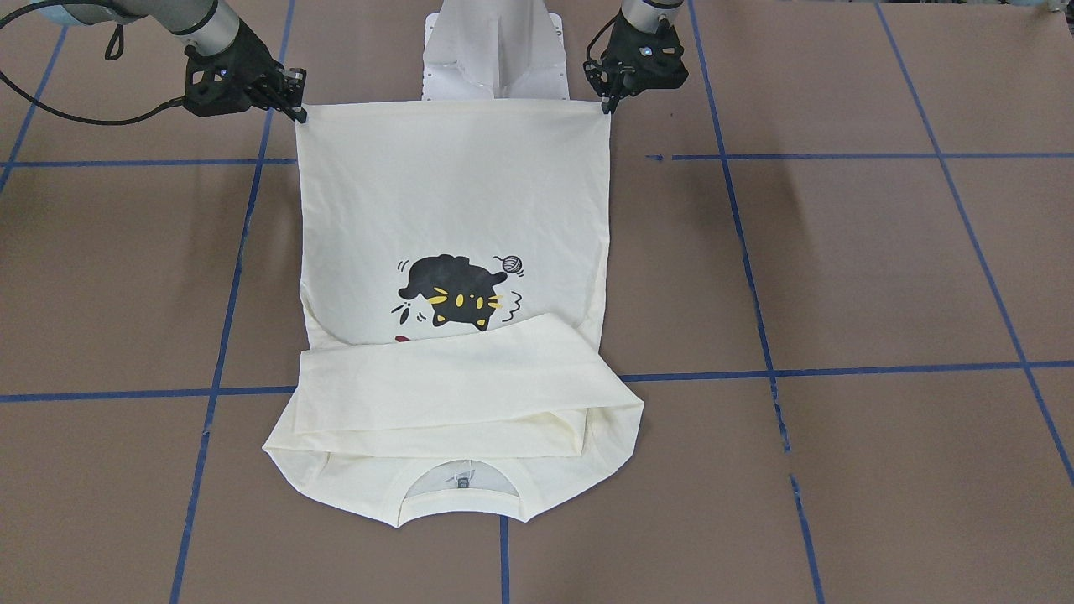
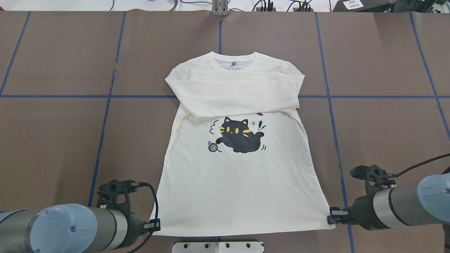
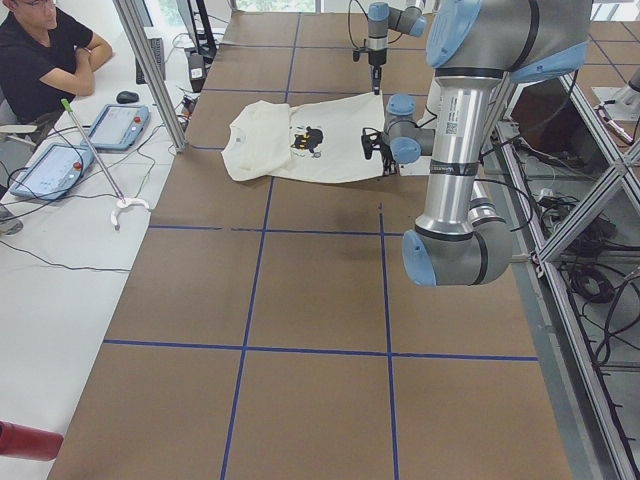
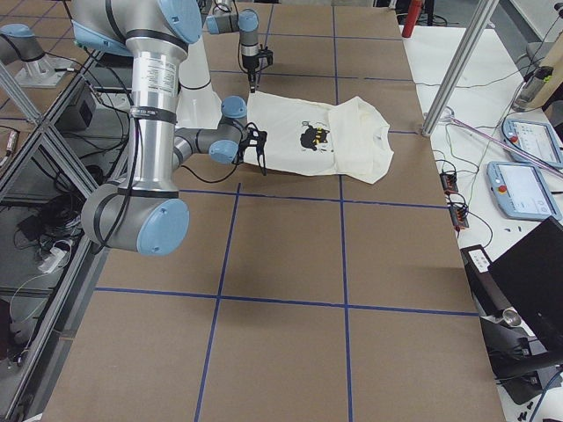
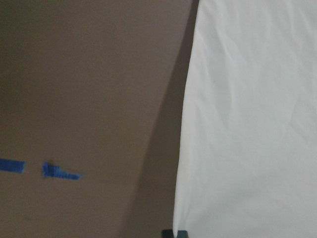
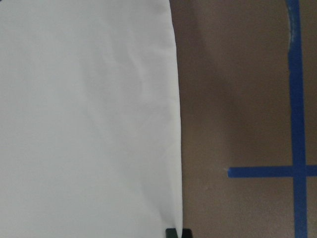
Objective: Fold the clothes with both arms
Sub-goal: 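Lift the hem with both grippers and fold it toward the collar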
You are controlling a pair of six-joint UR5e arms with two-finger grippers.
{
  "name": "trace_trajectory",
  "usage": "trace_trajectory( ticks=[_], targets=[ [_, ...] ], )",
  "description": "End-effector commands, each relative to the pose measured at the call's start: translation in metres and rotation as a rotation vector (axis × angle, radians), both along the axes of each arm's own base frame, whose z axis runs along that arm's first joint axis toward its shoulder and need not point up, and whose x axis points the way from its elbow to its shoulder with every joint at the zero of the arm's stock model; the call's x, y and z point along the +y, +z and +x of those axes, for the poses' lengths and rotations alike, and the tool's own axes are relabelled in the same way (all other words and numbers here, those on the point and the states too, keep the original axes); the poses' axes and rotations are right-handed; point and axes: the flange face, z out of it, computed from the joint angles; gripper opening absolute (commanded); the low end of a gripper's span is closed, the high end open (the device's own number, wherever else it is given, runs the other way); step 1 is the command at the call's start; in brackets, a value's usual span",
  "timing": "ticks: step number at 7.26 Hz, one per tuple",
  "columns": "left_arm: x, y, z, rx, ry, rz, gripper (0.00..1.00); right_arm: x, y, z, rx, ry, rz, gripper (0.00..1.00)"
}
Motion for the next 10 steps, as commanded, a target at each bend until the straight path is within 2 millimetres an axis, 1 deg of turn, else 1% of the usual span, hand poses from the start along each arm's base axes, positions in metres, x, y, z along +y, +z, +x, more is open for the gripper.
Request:
trace_trajectory(
  ticks=[1,2,3,4,5,6,7,8,9,10],
  targets=[
    [0.043,-0.029,-0.017,0.073,0.087,-0.006,0.0,0.014,0.001,0.012,-0.049,-0.093,-0.038,0.0],
    [0.057,-0.034,-0.019,0.085,0.118,-0.01,0.0,0.02,-0.001,0.012,-0.06,-0.146,-0.064,0.0],
    [0.064,-0.036,-0.02,0.079,0.135,-0.01,0.0,0.024,-0.007,0.014,-0.095,-0.175,-0.07,0.0],
    [0.063,-0.036,-0.021,0.073,0.133,-0.011,0.0,0.024,-0.005,0.013,-0.098,-0.177,-0.069,0.0],
    [0.058,-0.035,-0.021,0.069,0.125,-0.013,0.0,0.015,-0.003,0.003,-0.102,-0.155,-0.061,0.0],
    [0.053,-0.034,-0.021,0.054,0.114,-0.012,0.0,-0.017,-0.002,0.0,-0.114,-0.085,-0.054,0.0],
    [0.027,-0.029,-0.025,0.029,0.064,0.0,0.0,-0.039,-0.005,0.007,-0.126,-0.034,-0.046,0.0],
    [-0.003,-0.027,-0.034,0.016,0.027,0.012,0.0,-0.063,-0.017,0.013,-0.155,0.02,-0.031,0.0],
    [-0.038,-0.028,-0.051,0.023,0.015,0.055,0.0,-0.091,-0.023,0.014,-0.173,0.075,-0.019,0.0],
    [-0.067,-0.036,-0.065,0.041,-0.012,0.073,0.0,-0.116,-0.024,0.017,-0.177,0.127,-0.012,0.0]
  ],
)
